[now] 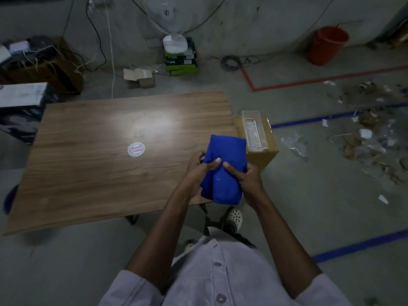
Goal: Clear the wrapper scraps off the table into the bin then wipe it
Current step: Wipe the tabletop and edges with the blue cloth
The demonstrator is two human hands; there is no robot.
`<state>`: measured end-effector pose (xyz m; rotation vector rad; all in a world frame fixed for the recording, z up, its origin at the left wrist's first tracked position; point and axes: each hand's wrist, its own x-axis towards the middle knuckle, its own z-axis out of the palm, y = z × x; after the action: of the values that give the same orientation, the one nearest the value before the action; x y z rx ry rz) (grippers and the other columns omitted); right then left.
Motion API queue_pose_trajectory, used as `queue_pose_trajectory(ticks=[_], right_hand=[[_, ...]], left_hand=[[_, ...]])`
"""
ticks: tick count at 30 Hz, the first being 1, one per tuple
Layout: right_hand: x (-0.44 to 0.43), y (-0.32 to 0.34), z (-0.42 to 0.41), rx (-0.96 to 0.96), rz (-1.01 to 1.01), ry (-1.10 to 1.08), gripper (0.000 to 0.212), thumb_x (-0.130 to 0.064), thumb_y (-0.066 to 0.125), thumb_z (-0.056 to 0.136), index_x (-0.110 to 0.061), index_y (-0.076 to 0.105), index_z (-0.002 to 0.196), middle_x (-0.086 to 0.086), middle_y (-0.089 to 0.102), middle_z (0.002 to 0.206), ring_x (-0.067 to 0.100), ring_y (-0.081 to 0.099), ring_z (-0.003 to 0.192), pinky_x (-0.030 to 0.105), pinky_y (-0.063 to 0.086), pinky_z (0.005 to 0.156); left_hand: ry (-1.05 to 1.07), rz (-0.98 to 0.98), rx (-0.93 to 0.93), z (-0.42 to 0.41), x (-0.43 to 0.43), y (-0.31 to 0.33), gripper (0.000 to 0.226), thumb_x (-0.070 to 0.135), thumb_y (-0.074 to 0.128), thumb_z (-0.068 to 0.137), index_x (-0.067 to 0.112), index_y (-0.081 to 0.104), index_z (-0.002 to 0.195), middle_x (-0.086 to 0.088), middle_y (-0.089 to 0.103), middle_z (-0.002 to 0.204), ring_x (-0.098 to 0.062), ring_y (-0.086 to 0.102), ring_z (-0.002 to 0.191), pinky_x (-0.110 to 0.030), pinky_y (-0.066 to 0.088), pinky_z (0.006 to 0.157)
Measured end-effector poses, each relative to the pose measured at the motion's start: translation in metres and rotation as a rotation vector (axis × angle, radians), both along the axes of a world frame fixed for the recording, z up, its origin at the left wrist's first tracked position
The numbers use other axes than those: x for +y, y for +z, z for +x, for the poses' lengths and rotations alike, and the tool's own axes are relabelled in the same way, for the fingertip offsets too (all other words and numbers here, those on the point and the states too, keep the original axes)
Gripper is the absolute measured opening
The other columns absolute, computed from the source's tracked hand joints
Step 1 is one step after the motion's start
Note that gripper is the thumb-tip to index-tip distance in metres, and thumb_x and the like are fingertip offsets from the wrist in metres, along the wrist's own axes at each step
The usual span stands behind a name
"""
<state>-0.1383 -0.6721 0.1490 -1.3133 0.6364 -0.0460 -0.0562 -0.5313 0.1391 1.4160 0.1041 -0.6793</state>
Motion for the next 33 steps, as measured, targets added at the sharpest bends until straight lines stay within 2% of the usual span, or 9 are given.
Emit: queue_pose_trajectory(ticks=[4, 6, 10, 15, 18, 21, 26, 30, 33], right_hand=[[0.001, -0.006, -0.003, 0.017, -0.429, -0.081, 0.029, -0.029, 0.076, 0.091, -0.01, 0.065, 0.111, 0.002, 0.072, 0.107, 0.022, 0.071, 0.099, 0.026, 0.055, 0.074], [0.006, -0.004, -0.003, -0.022, -0.734, 0.034, 0.036, -0.026, 0.074, 0.093, -0.011, 0.06, 0.123, -0.002, 0.06, 0.113, 0.02, 0.064, 0.104, 0.022, 0.047, 0.078], [0.014, 0.004, -0.002, -0.198, -0.515, 0.534, 0.056, -0.016, 0.072, 0.094, -0.026, 0.052, 0.145, -0.007, 0.05, 0.15, 0.008, 0.056, 0.128, 0.025, 0.05, 0.103], [-0.005, 0.02, 0.004, -0.165, -0.548, 0.01, 0.038, -0.023, 0.072, 0.095, -0.028, 0.063, 0.131, -0.013, 0.059, 0.131, 0.009, 0.06, 0.115, 0.027, 0.054, 0.092], [-0.008, 0.026, 0.014, -0.043, -0.458, -0.007, 0.057, -0.041, 0.079, 0.086, -0.029, 0.056, 0.136, -0.013, 0.057, 0.124, 0.004, 0.056, 0.11, 0.025, 0.053, 0.084], [-0.005, 0.024, 0.015, -0.051, -0.47, 0.012, 0.039, -0.034, 0.082, 0.084, -0.029, 0.062, 0.118, -0.014, 0.064, 0.109, 0.007, 0.063, 0.103, 0.028, 0.057, 0.08], [-0.001, 0.018, 0.012, -0.097, -0.483, 0.01, 0.047, -0.017, 0.082, 0.084, -0.028, 0.061, 0.125, -0.008, 0.066, 0.096, 0.007, 0.065, 0.088, 0.025, 0.058, 0.079], [0.006, 0.011, 0.011, -0.141, -0.584, 0.201, 0.061, -0.011, 0.079, 0.085, -0.025, 0.057, 0.14, -0.007, 0.063, 0.089, 0.01, 0.065, 0.087, 0.021, 0.054, 0.079], [0.004, 0.012, 0.008, -0.157, -0.538, 0.187, 0.044, -0.03, 0.082, 0.085, -0.032, 0.066, 0.126, -0.008, 0.061, 0.094, 0.011, 0.064, 0.092, 0.029, 0.056, 0.084]], left_hand=[[0.117, 0.446, -0.351, -0.007, -0.005, -0.011, 0.046, 0.047, 0.073, 0.091, 0.019, 0.058, 0.124, 0.001, 0.064, 0.12, -0.017, 0.063, 0.109, -0.039, 0.056, 0.09], [0.027, 0.285, -0.279, -0.009, -0.011, 0.0, 0.048, 0.048, 0.064, 0.097, 0.015, 0.059, 0.131, -0.002, 0.065, 0.124, -0.016, 0.064, 0.108, -0.034, 0.056, 0.085], [-0.035, -0.252, 0.105, -0.011, -0.013, 0.018, 0.052, 0.046, 0.061, 0.099, -0.001, 0.064, 0.121, -0.016, 0.07, 0.111, -0.03, 0.068, 0.103, -0.042, 0.057, 0.088], [-0.008, -0.538, 0.413, -0.001, 0.018, 0.018, 0.051, 0.041, 0.041, 0.108, 0.005, 0.058, 0.14, -0.019, 0.061, 0.141, -0.037, 0.064, 0.122, -0.051, 0.055, 0.099], [-0.027, -0.512, 0.41, -0.008, 0.018, 0.02, 0.047, 0.039, 0.039, 0.109, 0.008, 0.058, 0.14, -0.016, 0.063, 0.14, -0.036, 0.064, 0.122, -0.05, 0.057, 0.096], [-0.05, -0.382, 0.34, -0.011, 0.015, 0.018, 0.047, 0.039, 0.043, 0.108, 0.008, 0.058, 0.14, -0.015, 0.065, 0.137, -0.035, 0.065, 0.122, -0.049, 0.055, 0.097], [0.135, 0.194, -0.131, -0.012, -0.004, 0.01, 0.047, 0.05, 0.066, 0.095, 0.016, 0.062, 0.126, -0.006, 0.068, 0.122, -0.02, 0.067, 0.108, -0.035, 0.058, 0.085], [0.083, 0.046, -0.086, -0.007, -0.015, 0.024, 0.038, 0.047, 0.071, 0.093, 0.013, 0.074, 0.11, -0.012, 0.077, 0.098, -0.021, 0.073, 0.081, -0.036, 0.06, 0.061], [0.107, 0.086, -0.145, 0.0, -0.015, 0.026, 0.02, 0.03, 0.072, 0.094, 0.012, 0.079, 0.101, -0.014, 0.078, 0.095, -0.033, 0.075, 0.09, -0.048, 0.063, 0.072]])
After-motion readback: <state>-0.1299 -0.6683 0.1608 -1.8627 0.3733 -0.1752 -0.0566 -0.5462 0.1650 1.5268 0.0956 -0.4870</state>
